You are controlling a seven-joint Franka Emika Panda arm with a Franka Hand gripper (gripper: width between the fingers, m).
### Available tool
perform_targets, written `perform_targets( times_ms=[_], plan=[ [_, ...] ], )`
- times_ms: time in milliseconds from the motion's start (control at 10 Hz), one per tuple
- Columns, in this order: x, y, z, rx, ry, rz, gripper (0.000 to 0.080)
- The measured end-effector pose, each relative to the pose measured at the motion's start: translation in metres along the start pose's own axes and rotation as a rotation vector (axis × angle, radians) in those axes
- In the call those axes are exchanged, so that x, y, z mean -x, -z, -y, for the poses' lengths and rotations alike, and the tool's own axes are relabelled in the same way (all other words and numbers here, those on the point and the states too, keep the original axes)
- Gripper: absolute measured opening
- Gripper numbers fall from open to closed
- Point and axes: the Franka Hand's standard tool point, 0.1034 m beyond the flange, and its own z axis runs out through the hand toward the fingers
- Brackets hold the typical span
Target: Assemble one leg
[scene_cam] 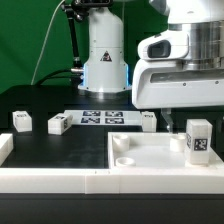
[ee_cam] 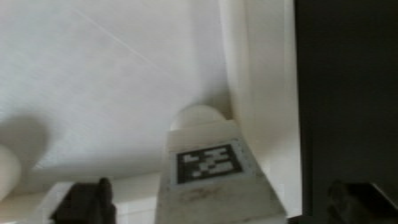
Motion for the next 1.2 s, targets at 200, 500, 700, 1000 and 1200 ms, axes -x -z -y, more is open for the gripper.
perform_targets(
  times_ms=[200, 500, 700, 1000, 1200],
  plan=[
    [0.0, 0.0, -0.0001, 0.0, 0.0, 0.0, 0.0436],
    [-0.0004, 0.0002, -0.0014, 0.0, -0.089, -0.002, 0.0291],
    [-0.0005, -0.0003, 0.0006, -0.005, -0.353, -0.015, 0.0291],
    [-0.0024, -0.0008, 0.0008, -0.033, -0.665, -0.029, 0.0292],
    [-0.0036, -0.0008, 0.0013, -0.052, -0.92, -0.024, 0.0292]
  ],
)
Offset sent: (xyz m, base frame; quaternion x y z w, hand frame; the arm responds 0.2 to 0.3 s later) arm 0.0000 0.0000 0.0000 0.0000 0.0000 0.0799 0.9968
